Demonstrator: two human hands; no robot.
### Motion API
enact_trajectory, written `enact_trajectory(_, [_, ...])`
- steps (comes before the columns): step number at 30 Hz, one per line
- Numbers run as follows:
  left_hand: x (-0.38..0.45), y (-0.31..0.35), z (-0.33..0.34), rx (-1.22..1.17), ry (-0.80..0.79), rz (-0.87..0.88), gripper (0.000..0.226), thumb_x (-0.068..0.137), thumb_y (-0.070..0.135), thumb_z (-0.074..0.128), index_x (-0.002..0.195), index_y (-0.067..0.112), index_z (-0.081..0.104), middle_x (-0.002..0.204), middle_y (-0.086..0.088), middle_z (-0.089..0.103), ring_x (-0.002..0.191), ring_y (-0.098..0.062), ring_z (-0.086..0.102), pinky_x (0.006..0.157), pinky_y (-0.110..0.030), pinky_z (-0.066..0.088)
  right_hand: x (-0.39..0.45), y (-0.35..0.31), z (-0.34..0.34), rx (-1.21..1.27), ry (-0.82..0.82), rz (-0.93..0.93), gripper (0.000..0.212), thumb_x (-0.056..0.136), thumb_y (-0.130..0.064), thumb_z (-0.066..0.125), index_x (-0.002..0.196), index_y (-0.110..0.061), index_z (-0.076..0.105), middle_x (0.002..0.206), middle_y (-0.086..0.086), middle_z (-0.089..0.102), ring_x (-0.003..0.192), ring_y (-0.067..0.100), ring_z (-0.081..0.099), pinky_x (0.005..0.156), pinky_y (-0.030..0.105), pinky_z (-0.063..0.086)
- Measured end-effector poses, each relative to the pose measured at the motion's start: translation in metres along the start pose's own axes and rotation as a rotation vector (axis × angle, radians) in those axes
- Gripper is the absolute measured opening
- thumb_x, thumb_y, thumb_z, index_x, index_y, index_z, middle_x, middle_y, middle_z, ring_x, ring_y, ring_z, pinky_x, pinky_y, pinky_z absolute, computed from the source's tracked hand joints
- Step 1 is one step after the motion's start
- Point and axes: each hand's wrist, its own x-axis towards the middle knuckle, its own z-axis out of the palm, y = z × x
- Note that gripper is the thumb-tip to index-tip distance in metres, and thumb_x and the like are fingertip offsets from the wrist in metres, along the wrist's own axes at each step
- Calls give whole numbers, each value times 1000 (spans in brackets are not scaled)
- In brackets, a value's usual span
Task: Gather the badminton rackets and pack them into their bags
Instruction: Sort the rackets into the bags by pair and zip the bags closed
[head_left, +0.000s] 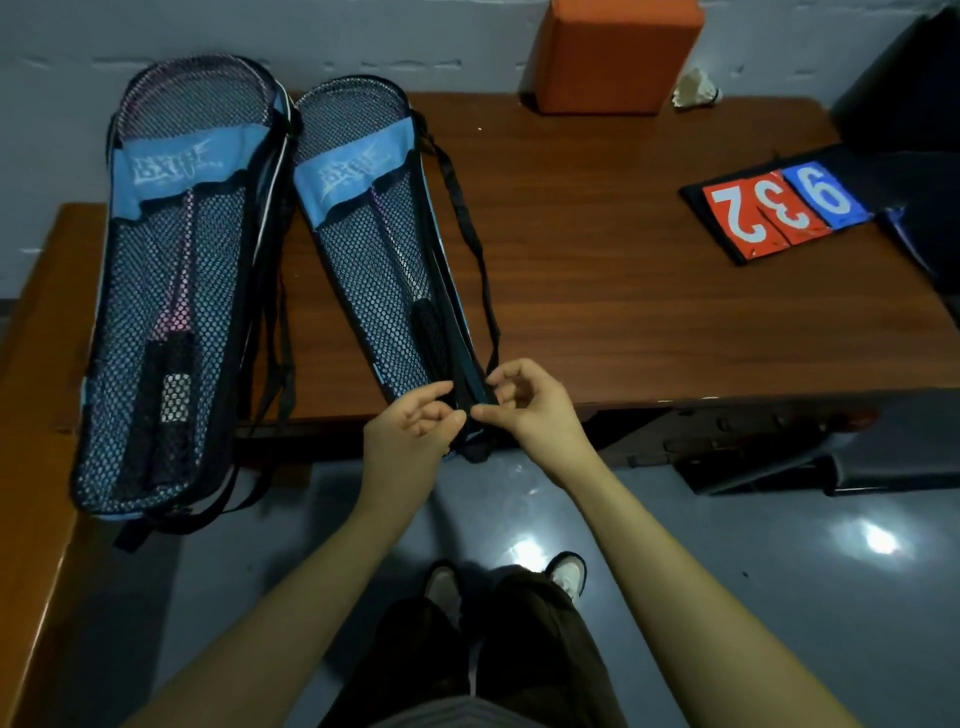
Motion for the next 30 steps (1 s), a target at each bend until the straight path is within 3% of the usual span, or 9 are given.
enact_trajectory(5, [5, -8, 11, 52, -3, 10, 31, 82, 6, 65, 109, 21, 62, 74, 3, 64, 67, -5, 59, 66, -16, 50, 3, 0, -13, 29, -40, -35, 23, 78, 2, 69, 98, -7, 60, 72, 1, 49, 65, 10, 45, 69, 26, 45])
enact_trajectory(8, [13, -19, 22, 308, -54, 110, 27, 86, 13, 62, 112, 16, 63, 89, 3, 60, 79, -6, 59, 70, -8, 43, 3, 5, -27, 8, -14, -54, 22, 82, 3, 64, 97, -13, 60, 72, 0, 49, 69, 11, 48, 72, 26, 47])
enact_trajectory(11, [25, -30, 38, 616, -143, 307, 32, 91, 31, 48, 118, 19, 62, 110, 3, 54, 103, -18, 52, 86, -21, 36, 7, 4, -48, 29, 42, -57, 17, 86, -1, 61, 100, -10, 61, 74, 4, 50, 71, 9, 50, 69, 18, 45])
enact_trajectory(13, [34, -34, 52, 777, -176, 394, 41, 88, 38, 39, 119, 22, 61, 122, -4, 55, 113, -25, 47, 91, -32, 34, 11, 4, -68, 11, 40, -62, 22, 87, -8, 63, 108, -9, 60, 74, 7, 49, 70, 12, 49, 67, 20, 44])
enact_trajectory(15, [44, -29, 71, 893, -168, 435, 43, 87, 38, 38, 119, 22, 60, 132, -8, 51, 120, -26, 42, 93, -38, 32, 17, 4, -90, -102, 35, -79, 31, 84, -18, 68, 113, -16, 59, 74, 5, 51, 68, 13, 49, 67, 24, 45])
enact_trajectory(18, [64, -18, 99, 990, -172, 425, 45, 86, 38, 37, 120, 18, 60, 130, -7, 54, 121, -27, 48, 98, -40, 35, 32, 7, -115, -517, 52, -178, 34, 81, -34, 68, 113, -27, 58, 83, -5, 61, 77, 12, 58, 73, 31, 49])
enact_trajectory(23, [88, -9, 121, 1106, -202, 369, 36, 89, 26, 53, 122, 13, 58, 131, -9, 54, 121, -30, 49, 100, -45, 36, 60, 24, -139, -1018, 14, -182, 30, 90, -33, 52, 118, -21, 52, 110, 1, 61, 104, 25, 55, 86, 39, 33])
enact_trajectory(26, [99, -2, 120, 1170, -235, 372, 38, 91, 25, 52, 128, 14, 51, 138, -7, 47, 126, -28, 42, 103, -44, 31, 77, 30, -139, -1143, 0, -217, 37, 93, -36, 47, 125, -19, 50, 116, 7, 54, 106, 30, 50, 86, 42, 30])
enact_trajectory(30, [133, 9, 103, 1159, -190, 360, 40, 92, 28, 50, 130, 14, 49, 137, -9, 45, 126, -28, 41, 103, -45, 30, 111, 22, -122, -1120, 29, -298, 37, 92, -36, 50, 123, -16, 53, 112, 9, 55, 101, 31, 51, 82, 42, 31])
